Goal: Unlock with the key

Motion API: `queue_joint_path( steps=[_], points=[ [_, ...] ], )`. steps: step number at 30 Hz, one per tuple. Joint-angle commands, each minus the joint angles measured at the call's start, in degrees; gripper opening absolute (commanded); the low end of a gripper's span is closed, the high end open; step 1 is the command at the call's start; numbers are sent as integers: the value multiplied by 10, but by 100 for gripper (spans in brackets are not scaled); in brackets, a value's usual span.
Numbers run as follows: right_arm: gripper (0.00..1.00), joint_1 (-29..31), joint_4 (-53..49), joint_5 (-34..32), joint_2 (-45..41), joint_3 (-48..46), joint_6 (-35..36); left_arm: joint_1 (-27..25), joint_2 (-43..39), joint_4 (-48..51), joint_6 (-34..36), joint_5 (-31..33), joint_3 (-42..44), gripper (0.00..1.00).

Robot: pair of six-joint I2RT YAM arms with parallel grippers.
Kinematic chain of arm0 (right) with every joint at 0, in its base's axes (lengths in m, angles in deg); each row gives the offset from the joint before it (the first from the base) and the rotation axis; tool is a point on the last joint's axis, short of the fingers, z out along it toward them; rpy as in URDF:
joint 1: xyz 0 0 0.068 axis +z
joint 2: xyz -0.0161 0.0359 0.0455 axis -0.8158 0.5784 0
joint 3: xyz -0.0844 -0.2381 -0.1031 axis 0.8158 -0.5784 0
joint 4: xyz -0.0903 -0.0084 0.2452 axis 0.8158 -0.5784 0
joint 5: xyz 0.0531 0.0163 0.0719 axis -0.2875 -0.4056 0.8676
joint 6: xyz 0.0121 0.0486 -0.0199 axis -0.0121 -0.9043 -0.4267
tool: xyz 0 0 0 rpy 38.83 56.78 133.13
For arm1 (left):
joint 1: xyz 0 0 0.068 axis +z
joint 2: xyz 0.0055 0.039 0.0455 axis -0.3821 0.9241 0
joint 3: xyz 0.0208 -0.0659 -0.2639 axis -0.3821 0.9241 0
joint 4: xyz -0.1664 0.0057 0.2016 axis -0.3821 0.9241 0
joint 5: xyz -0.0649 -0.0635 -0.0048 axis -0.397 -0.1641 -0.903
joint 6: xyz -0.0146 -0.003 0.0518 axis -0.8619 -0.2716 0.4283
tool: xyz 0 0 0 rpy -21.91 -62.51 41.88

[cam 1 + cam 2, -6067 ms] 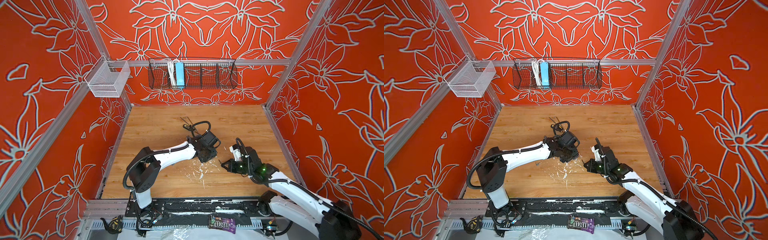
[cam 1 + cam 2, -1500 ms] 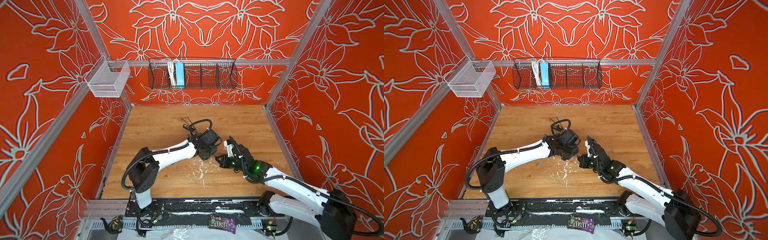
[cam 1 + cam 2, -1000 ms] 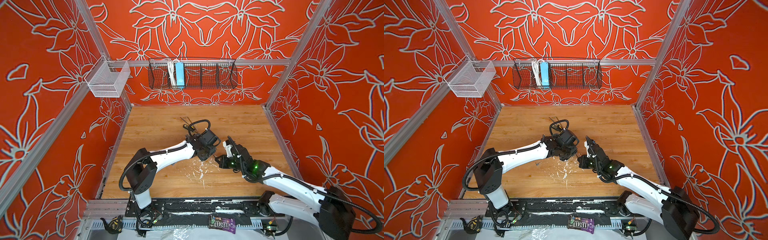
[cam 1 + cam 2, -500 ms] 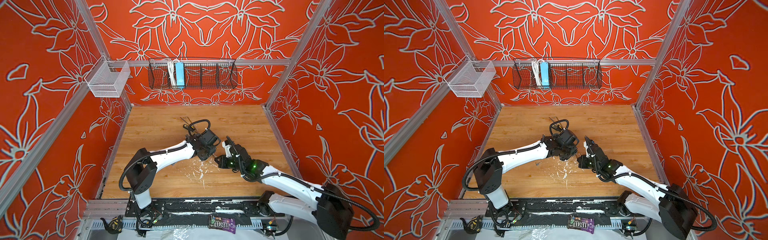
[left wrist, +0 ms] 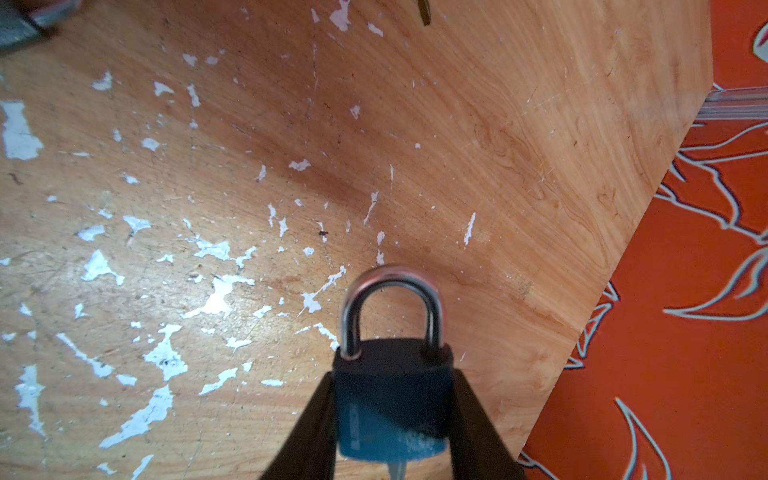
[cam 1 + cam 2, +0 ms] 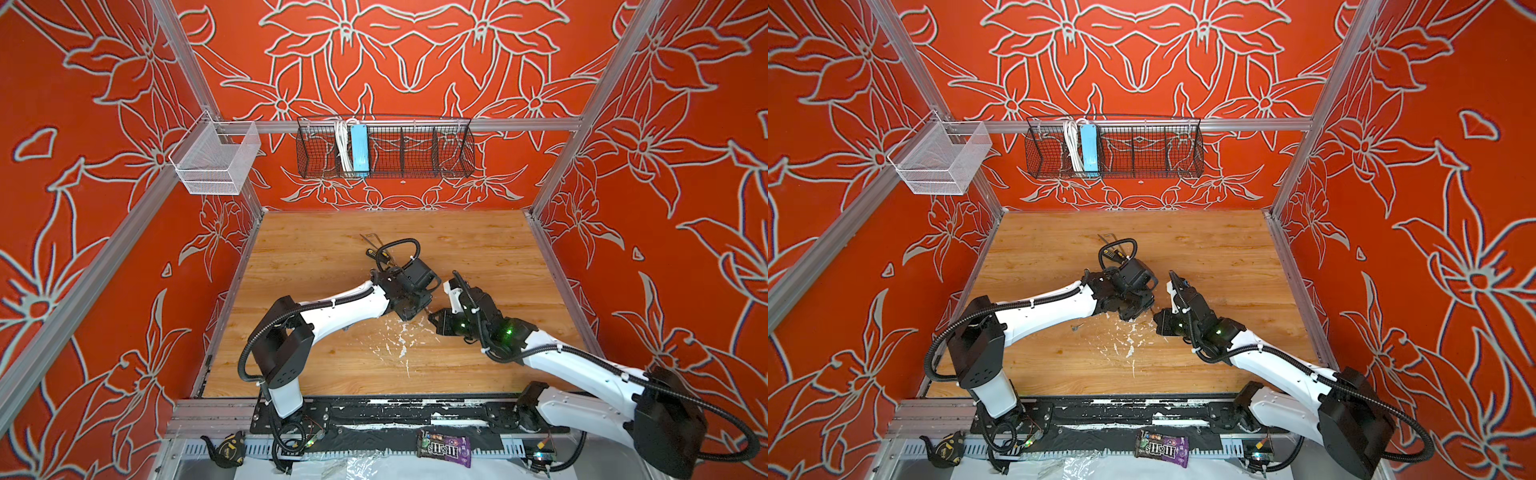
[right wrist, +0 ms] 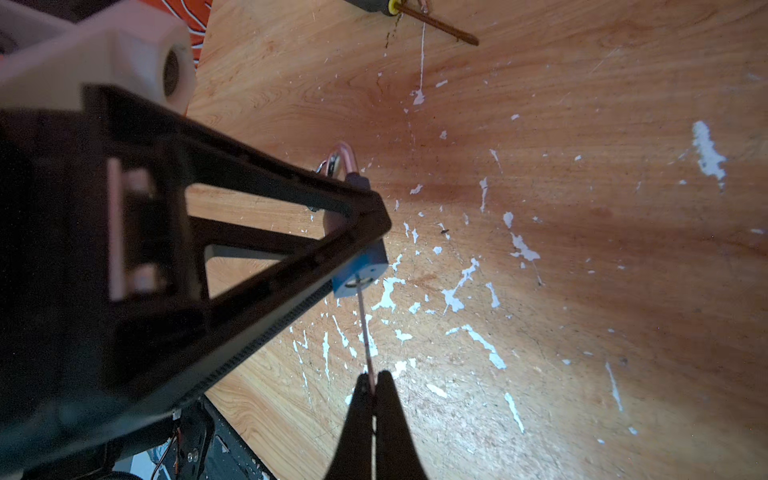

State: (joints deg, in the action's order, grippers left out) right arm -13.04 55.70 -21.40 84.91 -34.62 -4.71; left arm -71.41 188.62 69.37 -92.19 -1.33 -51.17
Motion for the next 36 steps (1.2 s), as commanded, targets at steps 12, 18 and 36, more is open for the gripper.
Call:
queue_joint_path(
  steps=[12, 18, 36],
  points=[
    [0, -17, 9, 10, 17, 21, 7, -5, -23, -5, 11, 0, 1, 0],
    [0, -17, 11, 30, 18, 48, 10, -16, -12, 25, 25, 14, -23, 0],
    [0, -25, 29, 25, 23, 63, -23, -34, -27, -26, 1, -25, 1, 0]
  ],
)
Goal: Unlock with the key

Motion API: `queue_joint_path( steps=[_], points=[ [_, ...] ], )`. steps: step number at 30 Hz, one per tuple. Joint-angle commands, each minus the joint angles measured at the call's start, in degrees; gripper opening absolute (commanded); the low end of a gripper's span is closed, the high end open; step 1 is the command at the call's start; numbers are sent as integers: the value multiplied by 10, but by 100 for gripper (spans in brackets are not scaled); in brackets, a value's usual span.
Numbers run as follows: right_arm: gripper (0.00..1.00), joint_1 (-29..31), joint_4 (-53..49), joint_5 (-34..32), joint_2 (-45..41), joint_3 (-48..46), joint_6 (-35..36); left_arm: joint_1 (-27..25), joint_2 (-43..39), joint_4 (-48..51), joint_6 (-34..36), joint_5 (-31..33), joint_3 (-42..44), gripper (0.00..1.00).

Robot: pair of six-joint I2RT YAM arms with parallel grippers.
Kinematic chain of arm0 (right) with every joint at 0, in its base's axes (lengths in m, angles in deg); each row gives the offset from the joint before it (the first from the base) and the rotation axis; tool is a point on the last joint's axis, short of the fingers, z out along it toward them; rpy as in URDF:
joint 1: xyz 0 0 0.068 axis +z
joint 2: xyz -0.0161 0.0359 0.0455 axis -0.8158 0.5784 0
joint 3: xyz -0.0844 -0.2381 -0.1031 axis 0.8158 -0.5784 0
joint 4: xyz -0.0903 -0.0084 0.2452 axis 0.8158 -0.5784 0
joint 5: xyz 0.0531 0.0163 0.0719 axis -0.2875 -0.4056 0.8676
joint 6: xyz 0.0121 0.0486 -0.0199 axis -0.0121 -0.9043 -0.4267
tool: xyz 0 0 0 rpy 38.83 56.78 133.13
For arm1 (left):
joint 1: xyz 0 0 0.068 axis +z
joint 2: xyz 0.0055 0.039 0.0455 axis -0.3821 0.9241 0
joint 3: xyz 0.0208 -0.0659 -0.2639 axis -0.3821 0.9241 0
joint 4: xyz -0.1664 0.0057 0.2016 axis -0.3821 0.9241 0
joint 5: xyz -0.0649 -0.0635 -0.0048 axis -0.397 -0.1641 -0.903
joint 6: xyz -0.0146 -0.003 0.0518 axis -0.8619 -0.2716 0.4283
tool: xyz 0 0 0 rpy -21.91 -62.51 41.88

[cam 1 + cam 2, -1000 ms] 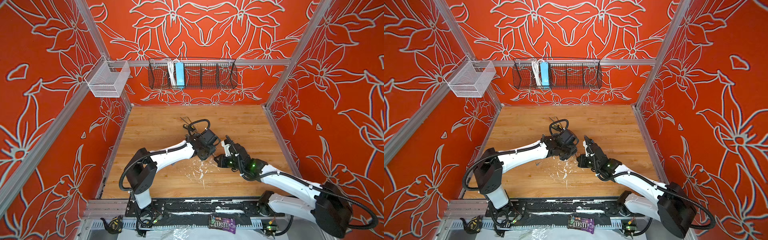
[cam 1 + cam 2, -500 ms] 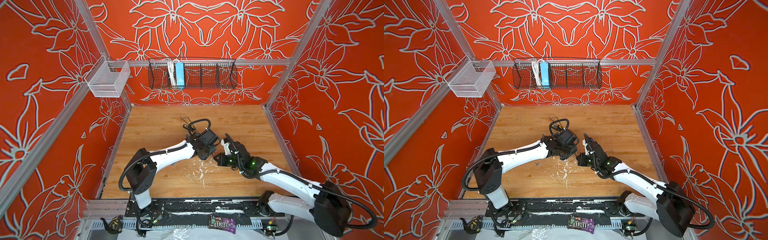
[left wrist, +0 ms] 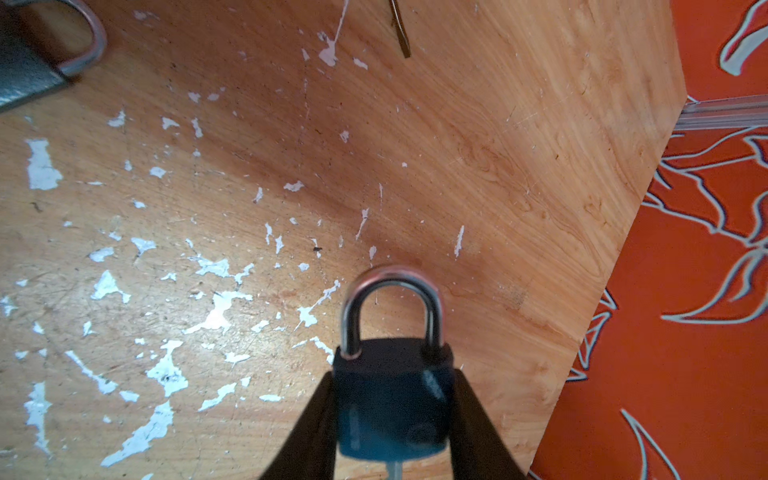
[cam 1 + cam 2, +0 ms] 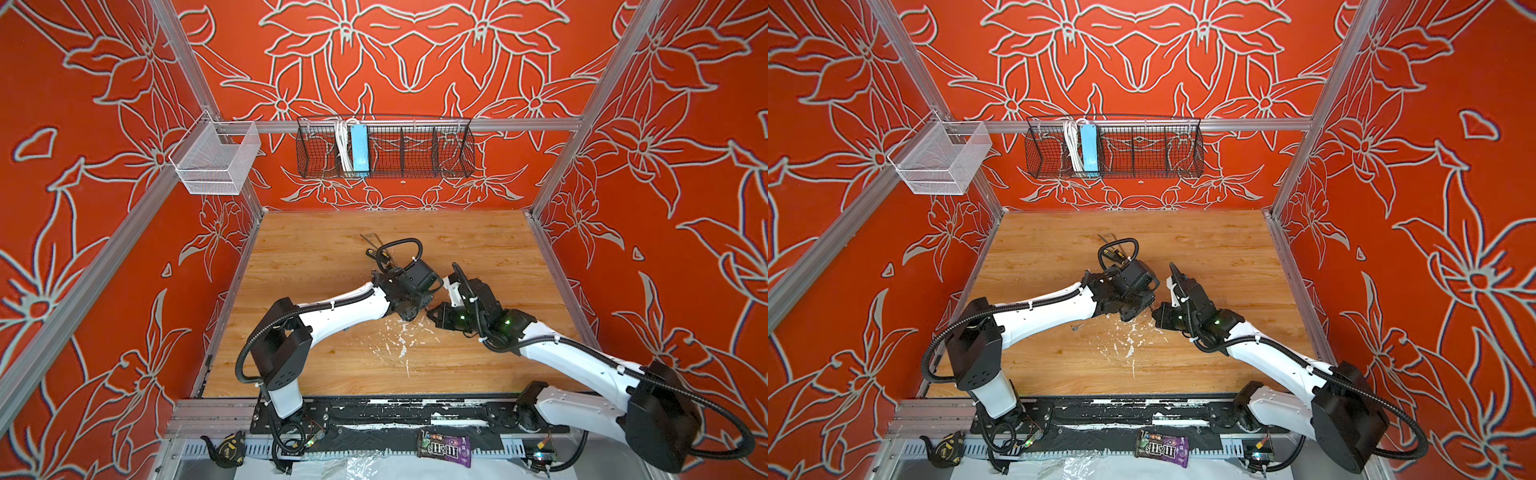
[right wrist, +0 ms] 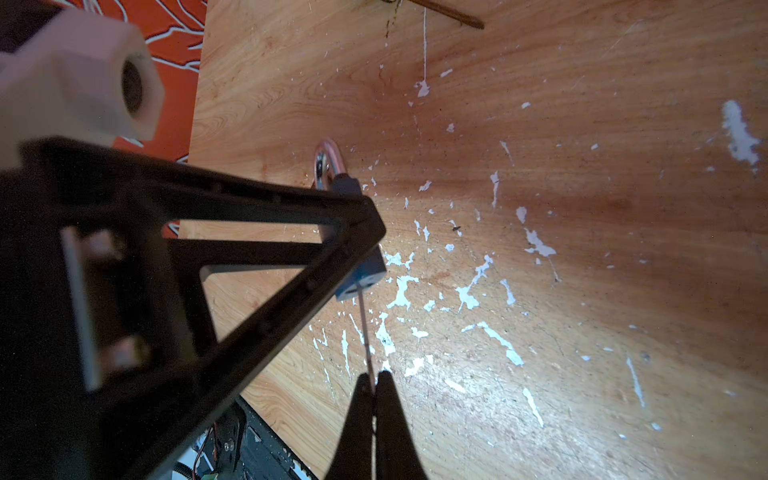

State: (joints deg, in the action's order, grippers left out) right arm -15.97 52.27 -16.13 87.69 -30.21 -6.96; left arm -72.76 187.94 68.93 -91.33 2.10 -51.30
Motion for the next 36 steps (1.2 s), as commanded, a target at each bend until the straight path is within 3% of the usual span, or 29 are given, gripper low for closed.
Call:
queue_joint_path(
  steps=[1, 5, 12, 18, 29, 36],
  points=[
    [0, 4, 58, -40, -6, 19, 6, -23, -21, -20, -6, -60, 0, 0],
    [0, 2, 91, -54, -14, 12, -4, -33, -24, -5, 0, -57, -8, 0],
    [0, -43, 105, 41, -9, 27, -20, -37, -27, 56, 55, -32, -27, 0],
    [0, -34, 79, 28, -19, 35, -4, -37, -24, 52, 53, -31, -18, 0],
    [0, -26, 143, 76, 21, 30, -68, -42, -68, -24, 31, -51, 12, 0],
    [0, -47, 69, 47, 0, 50, -42, -43, -63, 37, 52, -33, -6, 0]
  ],
)
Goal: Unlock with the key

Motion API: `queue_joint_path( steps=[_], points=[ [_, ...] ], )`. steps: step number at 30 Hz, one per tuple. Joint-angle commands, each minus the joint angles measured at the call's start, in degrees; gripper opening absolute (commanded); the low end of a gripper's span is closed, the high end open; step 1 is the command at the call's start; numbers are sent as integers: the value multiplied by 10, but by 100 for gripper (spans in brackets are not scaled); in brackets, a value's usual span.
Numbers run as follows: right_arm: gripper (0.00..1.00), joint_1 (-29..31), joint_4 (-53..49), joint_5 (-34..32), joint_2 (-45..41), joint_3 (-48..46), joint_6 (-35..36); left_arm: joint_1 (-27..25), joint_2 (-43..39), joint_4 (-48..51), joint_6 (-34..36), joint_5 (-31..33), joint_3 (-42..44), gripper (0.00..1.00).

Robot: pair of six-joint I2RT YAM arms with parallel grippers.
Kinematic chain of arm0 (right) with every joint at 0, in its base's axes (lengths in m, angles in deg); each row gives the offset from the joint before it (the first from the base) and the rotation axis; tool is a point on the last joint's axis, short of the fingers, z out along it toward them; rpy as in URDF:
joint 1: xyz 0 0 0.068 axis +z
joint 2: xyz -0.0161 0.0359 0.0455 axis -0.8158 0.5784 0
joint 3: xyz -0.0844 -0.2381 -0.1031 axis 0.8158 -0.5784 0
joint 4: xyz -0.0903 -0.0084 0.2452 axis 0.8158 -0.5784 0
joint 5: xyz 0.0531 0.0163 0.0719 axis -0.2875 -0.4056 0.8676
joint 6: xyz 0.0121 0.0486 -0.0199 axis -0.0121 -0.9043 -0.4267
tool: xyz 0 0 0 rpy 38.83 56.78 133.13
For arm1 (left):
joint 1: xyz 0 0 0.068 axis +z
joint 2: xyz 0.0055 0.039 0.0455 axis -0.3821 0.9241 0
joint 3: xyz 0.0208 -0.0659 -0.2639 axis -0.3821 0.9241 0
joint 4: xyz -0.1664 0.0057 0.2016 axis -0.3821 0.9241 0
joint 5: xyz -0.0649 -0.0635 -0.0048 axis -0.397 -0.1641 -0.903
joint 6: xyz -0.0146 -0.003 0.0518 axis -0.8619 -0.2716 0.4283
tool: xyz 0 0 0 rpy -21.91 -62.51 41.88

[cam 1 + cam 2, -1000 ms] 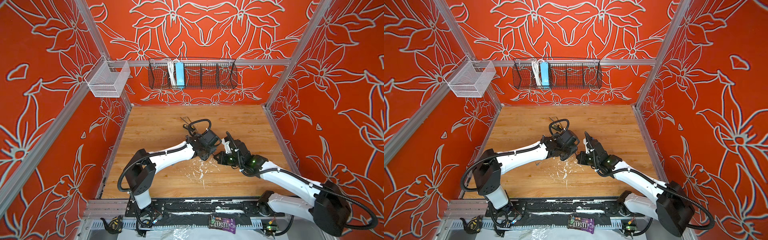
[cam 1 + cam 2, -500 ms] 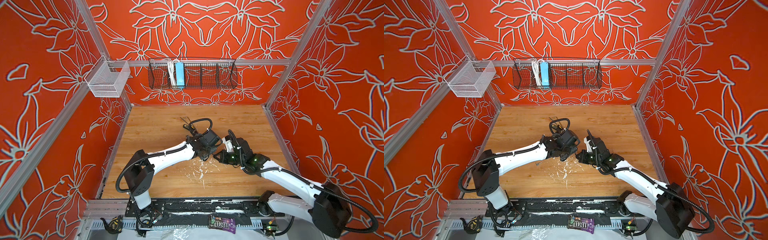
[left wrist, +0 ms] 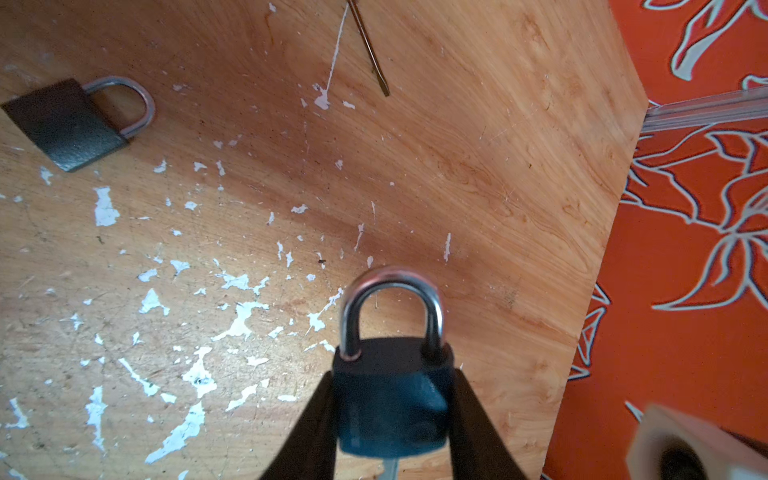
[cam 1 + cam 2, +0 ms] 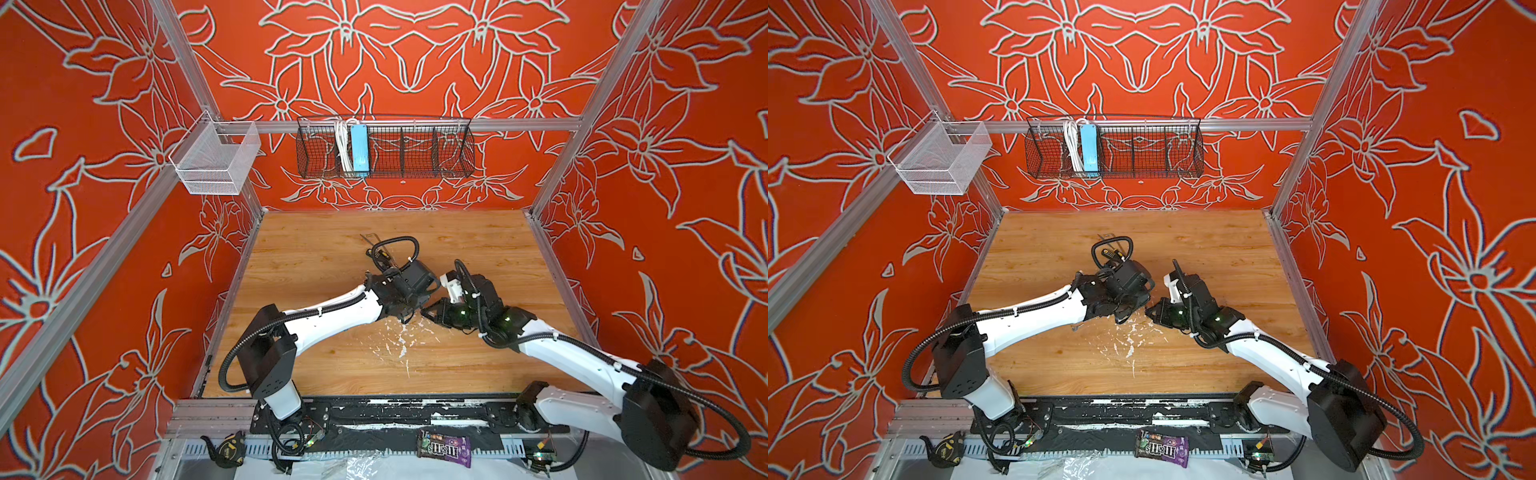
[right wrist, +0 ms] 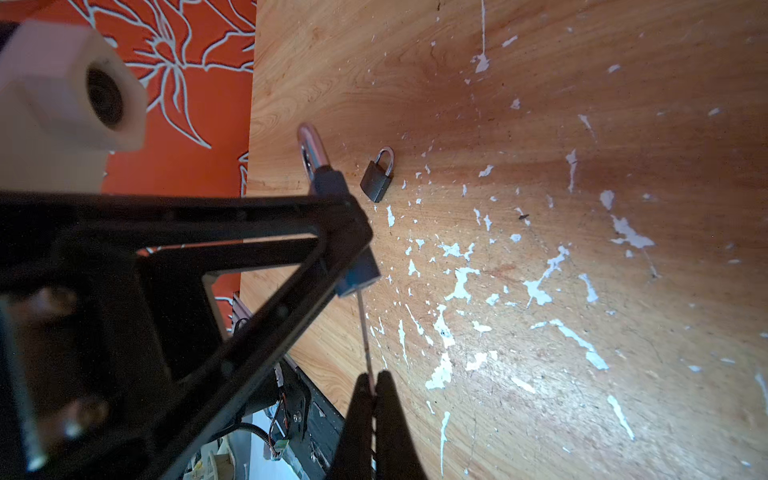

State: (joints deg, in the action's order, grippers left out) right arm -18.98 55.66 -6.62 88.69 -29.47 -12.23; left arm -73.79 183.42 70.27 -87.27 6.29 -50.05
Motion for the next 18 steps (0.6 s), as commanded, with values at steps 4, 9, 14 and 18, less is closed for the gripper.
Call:
queue_joint_path(
  steps=[4, 9, 14, 18],
  points=[
    [0, -25, -8, -55, -27, 62, 49, -32, -7, 77, 24, -39, -18, 0],
    [0, -26, 0, -31, -29, 42, 50, -32, -20, 66, 12, -20, -2, 0],
    [0, -20, 38, -21, -22, 16, 26, -30, -37, 2, -10, -21, 14, 0],
    [0, -20, 81, -12, -9, -4, 3, -30, -48, -53, -33, -41, 30, 0]
  ],
)
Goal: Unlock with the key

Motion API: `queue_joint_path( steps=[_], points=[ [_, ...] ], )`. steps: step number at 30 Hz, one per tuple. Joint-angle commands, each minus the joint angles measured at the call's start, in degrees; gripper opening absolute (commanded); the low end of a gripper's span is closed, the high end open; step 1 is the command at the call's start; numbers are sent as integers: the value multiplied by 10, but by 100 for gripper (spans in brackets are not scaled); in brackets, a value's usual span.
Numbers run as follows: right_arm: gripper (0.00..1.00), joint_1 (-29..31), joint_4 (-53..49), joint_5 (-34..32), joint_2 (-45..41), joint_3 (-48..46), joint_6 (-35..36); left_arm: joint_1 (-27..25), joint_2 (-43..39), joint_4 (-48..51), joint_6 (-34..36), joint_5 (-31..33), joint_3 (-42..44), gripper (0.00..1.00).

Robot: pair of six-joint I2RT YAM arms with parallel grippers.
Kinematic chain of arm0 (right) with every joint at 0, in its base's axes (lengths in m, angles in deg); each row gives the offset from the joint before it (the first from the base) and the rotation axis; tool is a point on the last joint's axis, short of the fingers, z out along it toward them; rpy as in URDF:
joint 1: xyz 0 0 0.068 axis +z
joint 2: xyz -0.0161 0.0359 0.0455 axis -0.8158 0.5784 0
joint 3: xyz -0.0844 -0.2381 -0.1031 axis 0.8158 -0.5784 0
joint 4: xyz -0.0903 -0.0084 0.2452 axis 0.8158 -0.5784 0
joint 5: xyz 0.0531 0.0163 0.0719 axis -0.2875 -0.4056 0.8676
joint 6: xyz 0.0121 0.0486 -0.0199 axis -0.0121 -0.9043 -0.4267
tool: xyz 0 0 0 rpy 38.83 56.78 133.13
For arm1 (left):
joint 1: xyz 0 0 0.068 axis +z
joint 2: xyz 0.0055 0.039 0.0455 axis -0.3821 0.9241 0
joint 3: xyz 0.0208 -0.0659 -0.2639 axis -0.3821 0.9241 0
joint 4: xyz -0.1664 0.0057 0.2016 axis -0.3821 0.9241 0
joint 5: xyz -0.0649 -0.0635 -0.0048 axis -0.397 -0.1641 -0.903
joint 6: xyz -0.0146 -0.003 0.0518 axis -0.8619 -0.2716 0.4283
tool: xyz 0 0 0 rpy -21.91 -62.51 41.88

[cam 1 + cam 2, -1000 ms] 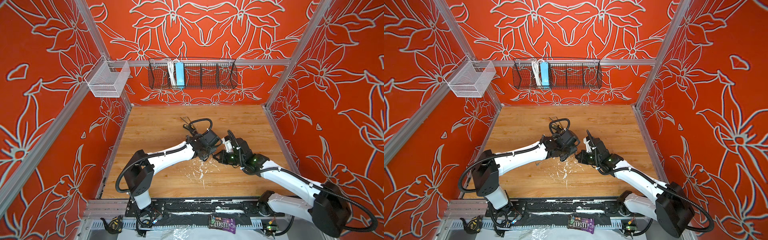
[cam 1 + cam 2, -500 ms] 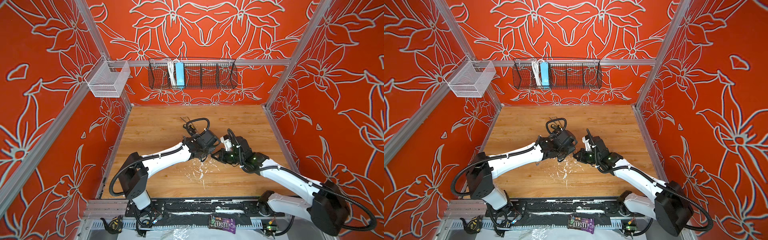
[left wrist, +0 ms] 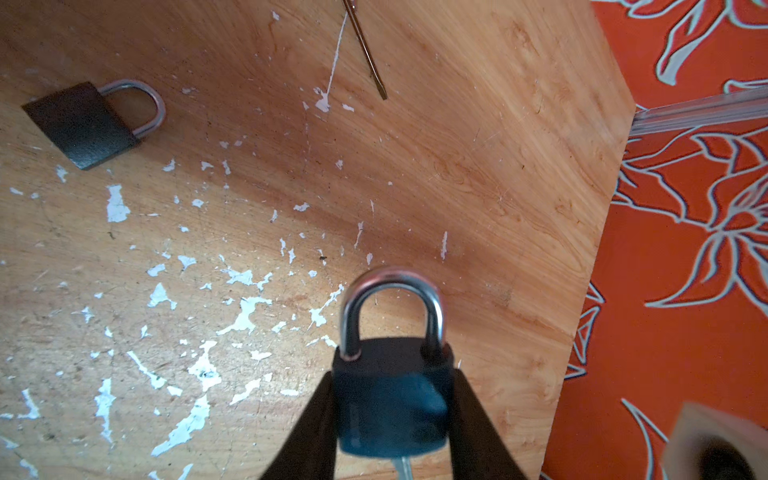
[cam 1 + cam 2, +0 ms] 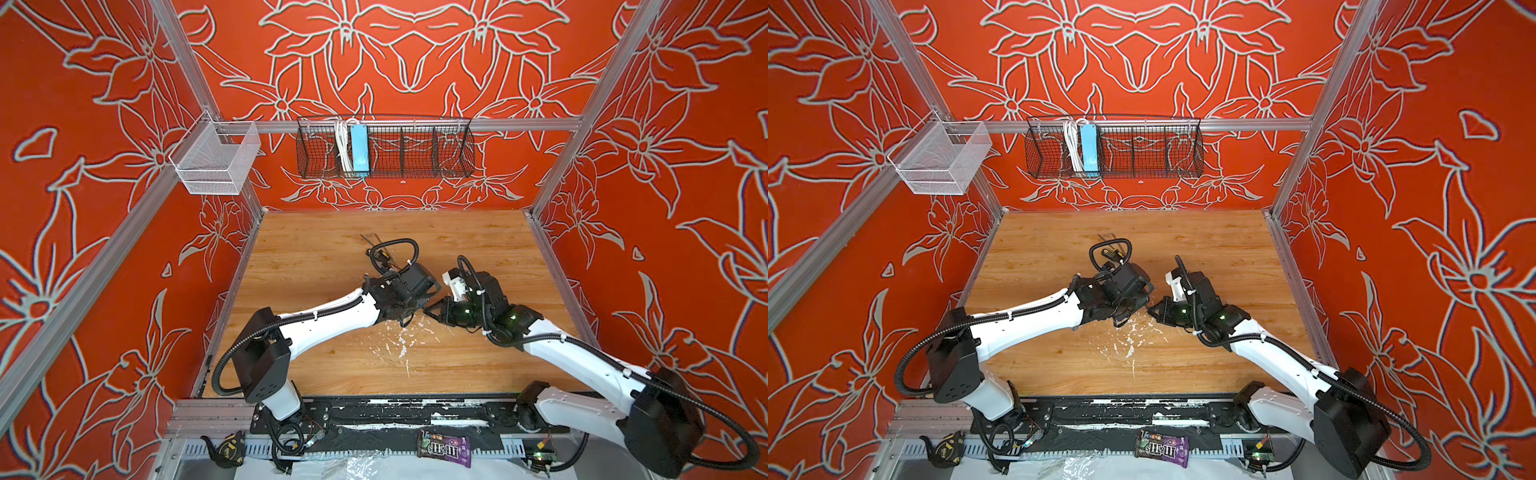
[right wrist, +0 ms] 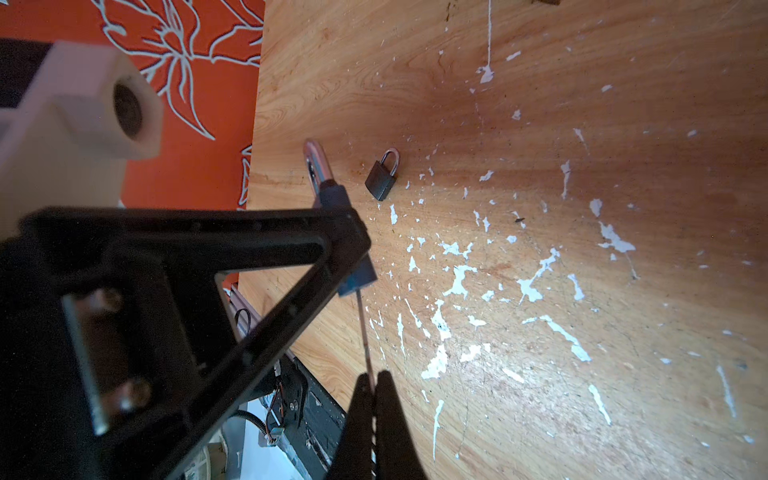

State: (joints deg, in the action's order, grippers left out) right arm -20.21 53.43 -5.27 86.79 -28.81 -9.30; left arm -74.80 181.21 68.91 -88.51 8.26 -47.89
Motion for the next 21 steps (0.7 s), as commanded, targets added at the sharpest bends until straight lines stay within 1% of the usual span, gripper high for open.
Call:
queue_joint_path(
  steps=[1, 5, 7, 9, 12, 13, 16, 18, 21],
  points=[
    [0, -8, 116, -19, 15, -14, -31, -20, -28, -51, -22, -66, 12, 0],
    [0, -8, 118, -12, 23, 2, -36, -21, -35, -63, -33, -77, 22, 0],
    [0, -1, 88, -42, 22, 17, -22, -21, -36, -75, -50, -93, 32, 0],
    [0, 5, 80, -73, 15, 22, -9, -21, -36, -88, -56, -107, 38, 0],
    [0, 15, 59, -124, 5, 36, 24, -22, -32, -56, -54, -103, 28, 0],
    [0, 16, 61, -130, 2, 37, 30, -22, -32, -55, -55, -106, 28, 0],
    [0, 44, 54, -173, -2, 52, 66, -22, -29, -73, -72, -130, 33, 0],
    [0, 56, 54, -191, 3, 55, 82, -22, -26, -83, -74, -138, 29, 0],
    [0, 56, 53, -204, 10, 57, 102, -23, -19, -54, -65, -132, 14, 0]
  ],
)
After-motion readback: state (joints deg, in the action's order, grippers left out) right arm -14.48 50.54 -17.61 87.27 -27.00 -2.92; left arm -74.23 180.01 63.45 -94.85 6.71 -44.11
